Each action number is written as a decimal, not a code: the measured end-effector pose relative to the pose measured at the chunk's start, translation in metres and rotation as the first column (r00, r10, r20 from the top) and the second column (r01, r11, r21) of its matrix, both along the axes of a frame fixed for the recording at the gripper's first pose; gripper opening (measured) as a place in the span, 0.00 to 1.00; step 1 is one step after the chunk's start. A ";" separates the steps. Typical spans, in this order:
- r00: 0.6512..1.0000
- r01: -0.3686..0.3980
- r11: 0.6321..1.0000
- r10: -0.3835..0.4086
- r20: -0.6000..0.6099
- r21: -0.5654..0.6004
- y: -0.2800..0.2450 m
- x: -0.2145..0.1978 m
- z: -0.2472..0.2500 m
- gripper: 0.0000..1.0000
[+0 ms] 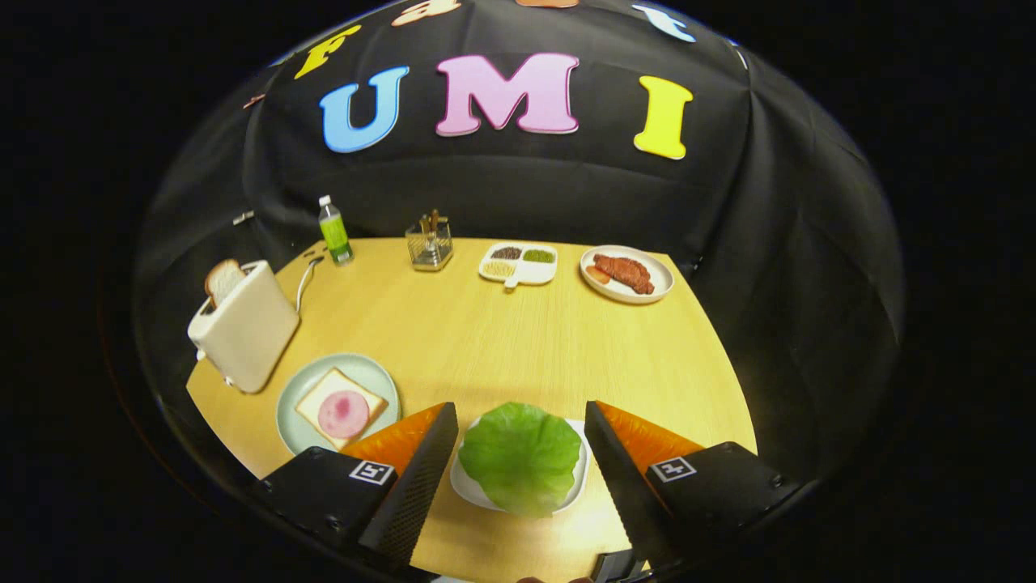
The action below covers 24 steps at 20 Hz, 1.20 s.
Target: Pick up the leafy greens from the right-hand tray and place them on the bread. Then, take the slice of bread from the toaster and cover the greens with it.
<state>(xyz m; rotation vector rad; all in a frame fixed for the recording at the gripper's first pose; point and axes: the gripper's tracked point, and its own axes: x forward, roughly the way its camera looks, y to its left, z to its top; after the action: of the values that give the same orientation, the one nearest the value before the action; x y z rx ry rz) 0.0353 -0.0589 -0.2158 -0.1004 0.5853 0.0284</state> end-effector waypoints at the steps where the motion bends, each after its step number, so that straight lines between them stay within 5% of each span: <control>1: 1.000 -0.007 1.000 0.006 -0.028 -0.004 -0.001 -0.001 -0.011 0.99; 9: 0.964 -0.009 1.000 0.009 -0.266 -0.001 -0.014 -0.008 -0.099 0.99; 19: 0.938 0.013 1.000 -0.003 -0.348 0.026 -0.014 -0.007 -0.129 0.99; 24: 0.937 0.013 1.000 -0.009 -0.348 0.010 -0.019 -0.007 -0.130 0.83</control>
<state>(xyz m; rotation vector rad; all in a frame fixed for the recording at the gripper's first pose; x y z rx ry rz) 0.0285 -0.0777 -0.3458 -0.0810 0.9404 0.0393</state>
